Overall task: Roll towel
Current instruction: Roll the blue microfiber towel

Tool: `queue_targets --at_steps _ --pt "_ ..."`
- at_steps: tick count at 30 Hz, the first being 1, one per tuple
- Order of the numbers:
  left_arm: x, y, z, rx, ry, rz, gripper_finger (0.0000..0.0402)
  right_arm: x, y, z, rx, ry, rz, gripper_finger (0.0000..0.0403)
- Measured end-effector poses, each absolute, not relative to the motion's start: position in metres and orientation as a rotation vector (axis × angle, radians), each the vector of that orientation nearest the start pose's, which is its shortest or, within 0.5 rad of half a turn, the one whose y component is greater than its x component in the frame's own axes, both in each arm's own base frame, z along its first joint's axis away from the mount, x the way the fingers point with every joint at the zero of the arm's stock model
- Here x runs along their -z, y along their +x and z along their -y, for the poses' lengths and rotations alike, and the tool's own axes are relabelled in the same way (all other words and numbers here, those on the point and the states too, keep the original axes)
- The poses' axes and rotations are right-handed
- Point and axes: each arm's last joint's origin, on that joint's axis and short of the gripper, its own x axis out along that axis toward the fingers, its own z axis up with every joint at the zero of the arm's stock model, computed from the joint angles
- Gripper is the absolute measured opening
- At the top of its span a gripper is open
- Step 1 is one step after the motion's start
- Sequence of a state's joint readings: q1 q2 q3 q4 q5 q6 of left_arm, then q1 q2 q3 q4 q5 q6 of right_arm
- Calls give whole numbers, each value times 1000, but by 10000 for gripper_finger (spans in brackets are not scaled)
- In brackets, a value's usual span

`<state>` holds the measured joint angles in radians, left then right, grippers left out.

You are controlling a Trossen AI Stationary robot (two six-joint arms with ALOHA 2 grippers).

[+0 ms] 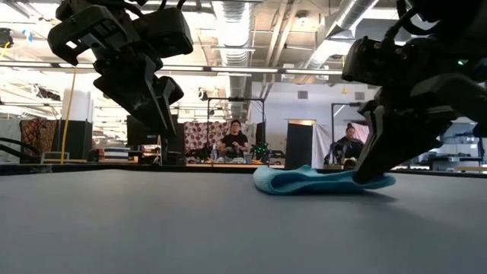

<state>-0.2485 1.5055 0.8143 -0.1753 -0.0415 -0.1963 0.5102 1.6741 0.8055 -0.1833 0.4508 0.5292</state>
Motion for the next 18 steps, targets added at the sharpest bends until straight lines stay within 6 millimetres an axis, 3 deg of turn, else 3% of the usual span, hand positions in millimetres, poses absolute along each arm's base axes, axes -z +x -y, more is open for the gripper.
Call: queue_targets --at_steps 18 --pt "-183 284 71 118 -37 -872 93 -138 267 -142 150 104 -888 37"
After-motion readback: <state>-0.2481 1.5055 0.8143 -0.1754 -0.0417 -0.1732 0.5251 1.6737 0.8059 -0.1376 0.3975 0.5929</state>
